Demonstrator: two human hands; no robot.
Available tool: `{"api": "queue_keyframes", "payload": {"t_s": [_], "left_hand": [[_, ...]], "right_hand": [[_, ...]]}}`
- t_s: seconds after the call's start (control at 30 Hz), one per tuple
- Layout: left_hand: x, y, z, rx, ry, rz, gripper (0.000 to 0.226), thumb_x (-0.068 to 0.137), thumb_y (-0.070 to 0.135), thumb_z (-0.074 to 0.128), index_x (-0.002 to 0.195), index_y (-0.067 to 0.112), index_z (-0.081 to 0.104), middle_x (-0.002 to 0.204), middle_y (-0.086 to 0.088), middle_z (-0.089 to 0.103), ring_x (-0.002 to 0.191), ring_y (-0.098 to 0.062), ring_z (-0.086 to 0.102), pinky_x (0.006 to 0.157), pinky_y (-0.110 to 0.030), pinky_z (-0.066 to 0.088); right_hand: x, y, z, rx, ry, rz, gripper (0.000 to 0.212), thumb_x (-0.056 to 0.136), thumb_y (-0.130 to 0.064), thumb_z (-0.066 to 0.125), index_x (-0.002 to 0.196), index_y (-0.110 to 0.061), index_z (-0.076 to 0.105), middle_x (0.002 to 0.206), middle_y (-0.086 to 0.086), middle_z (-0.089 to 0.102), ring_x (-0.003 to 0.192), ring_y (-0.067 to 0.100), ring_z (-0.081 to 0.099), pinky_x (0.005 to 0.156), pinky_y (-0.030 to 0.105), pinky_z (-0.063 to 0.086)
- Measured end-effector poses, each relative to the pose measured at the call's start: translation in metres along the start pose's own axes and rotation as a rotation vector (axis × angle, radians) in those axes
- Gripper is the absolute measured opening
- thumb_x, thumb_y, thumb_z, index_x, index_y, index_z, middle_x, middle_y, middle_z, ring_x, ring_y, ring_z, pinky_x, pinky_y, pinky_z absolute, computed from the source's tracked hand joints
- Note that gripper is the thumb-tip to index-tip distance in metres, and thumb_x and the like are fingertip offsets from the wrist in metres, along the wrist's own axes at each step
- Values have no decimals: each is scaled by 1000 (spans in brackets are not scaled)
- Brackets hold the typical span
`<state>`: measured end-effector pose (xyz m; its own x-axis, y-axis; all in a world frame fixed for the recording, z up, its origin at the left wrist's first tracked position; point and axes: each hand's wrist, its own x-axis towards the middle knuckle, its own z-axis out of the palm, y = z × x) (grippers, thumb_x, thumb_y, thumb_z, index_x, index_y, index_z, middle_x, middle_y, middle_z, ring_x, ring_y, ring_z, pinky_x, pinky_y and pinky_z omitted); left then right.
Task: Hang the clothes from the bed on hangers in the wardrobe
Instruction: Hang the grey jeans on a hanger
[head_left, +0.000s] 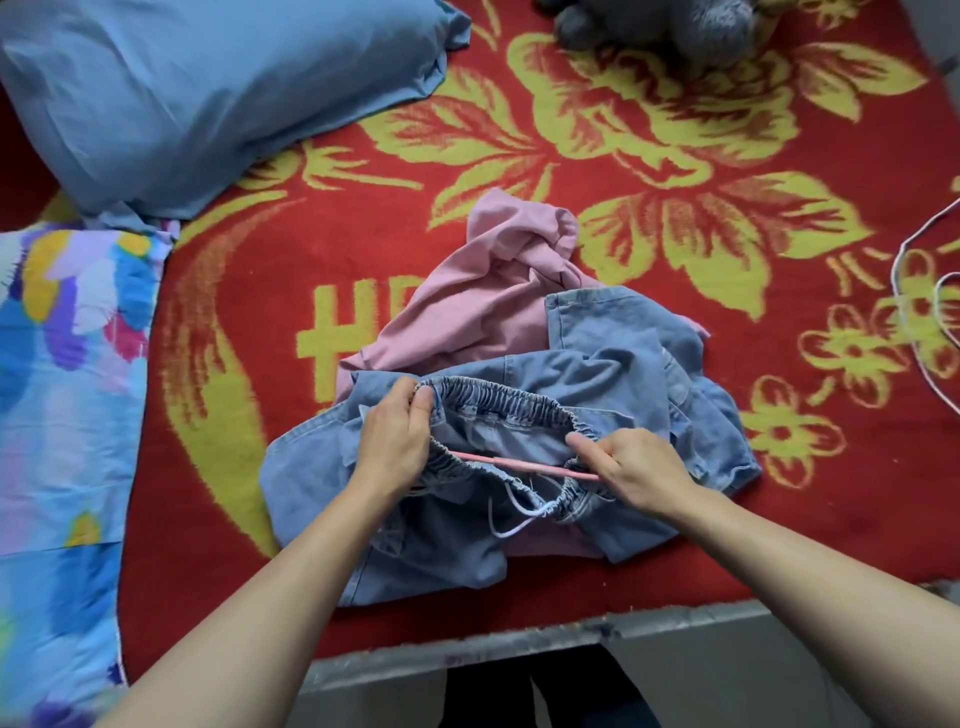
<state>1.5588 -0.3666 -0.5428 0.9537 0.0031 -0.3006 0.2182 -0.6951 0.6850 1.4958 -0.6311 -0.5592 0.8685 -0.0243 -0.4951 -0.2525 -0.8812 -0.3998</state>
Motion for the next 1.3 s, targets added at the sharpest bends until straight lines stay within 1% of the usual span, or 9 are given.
{"api": "queue_keyframes", "payload": {"t_s": [0.13, 0.33, 0.47, 0.57, 0.67, 0.87, 1.03, 1.13, 1.3], "left_hand": [[-2, 5, -2, -39, -68, 103, 32, 98, 31, 43, 68, 19, 39, 62, 6, 45, 68, -23, 46, 65, -39, 31], [0, 5, -5, -102, -215, 122, 27, 74, 42, 48, 92, 22, 49, 79, 6, 60, 77, -14, 57, 76, -42, 47], [-18, 5, 7, 188, -233, 240, 56, 63, 77, 57, 93, 32, 46, 76, 9, 66, 76, -15, 60, 72, -38, 47], [-21, 15, 14, 296, -118, 322, 46, 64, 77, 46, 76, 33, 49, 74, 8, 65, 79, -17, 62, 70, -36, 46], [-7, 12, 3, 211, -59, 279, 36, 67, 71, 45, 70, 34, 45, 69, 6, 62, 74, -21, 61, 66, -37, 48], [7, 12, 2, 265, -114, 331, 56, 71, 68, 33, 77, 19, 57, 76, 5, 61, 78, -25, 59, 63, -36, 45], [0, 12, 18, 351, -250, 381, 46, 80, 63, 32, 75, 23, 55, 78, 14, 50, 90, -17, 58, 65, -33, 37], [0, 15, 22, 151, -300, 375, 31, 84, 52, 59, 69, 26, 54, 75, 16, 52, 80, 3, 54, 70, -25, 45], [11, 30, 4, 17, -259, 419, 35, 77, 20, 77, 72, 35, 45, 75, 21, 48, 68, 11, 49, 60, -11, 33]], "right_hand": [[17, -14, 5, 374, 152, 122, 63, 96, -48, 45, 44, -11, 43, 42, -3, 41, 54, 19, 47, 59, 37, 37], [40, -40, 6, 524, 178, 165, 31, 87, -31, 64, 59, -21, 59, 46, -7, 54, 52, 7, 51, 60, 27, 37], [42, -35, 14, 234, 58, 294, 33, 68, -42, 78, 80, -23, 54, 80, -4, 63, 82, 22, 59, 67, 32, 40], [48, -23, 11, -233, 39, 282, 43, 77, -38, 70, 110, -19, 53, 106, 6, 67, 102, 29, 63, 75, 35, 42], [45, 21, -9, -339, 33, 398, 35, 79, -23, 61, 113, -17, 55, 111, 11, 66, 107, 32, 62, 75, 34, 42], [1, 95, -37, -83, 20, 423, 9, 68, -23, 64, 69, -23, 55, 76, -4, 64, 79, 26, 62, 61, 31, 42], [-10, 82, -55, 249, 180, 301, 14, 65, -9, 66, 67, -22, 60, 59, -8, 63, 59, 19, 64, 59, 36, 53], [-9, 38, -61, 470, 106, 149, 19, 70, -5, 67, 82, -18, 62, 69, -7, 65, 49, 9, 59, 51, 27, 48], [1, -3, -42, -340, 129, -80, 59, 78, -44, 62, 133, -36, 43, 107, -4, 63, 98, 26, 63, 71, 37, 47]]}}
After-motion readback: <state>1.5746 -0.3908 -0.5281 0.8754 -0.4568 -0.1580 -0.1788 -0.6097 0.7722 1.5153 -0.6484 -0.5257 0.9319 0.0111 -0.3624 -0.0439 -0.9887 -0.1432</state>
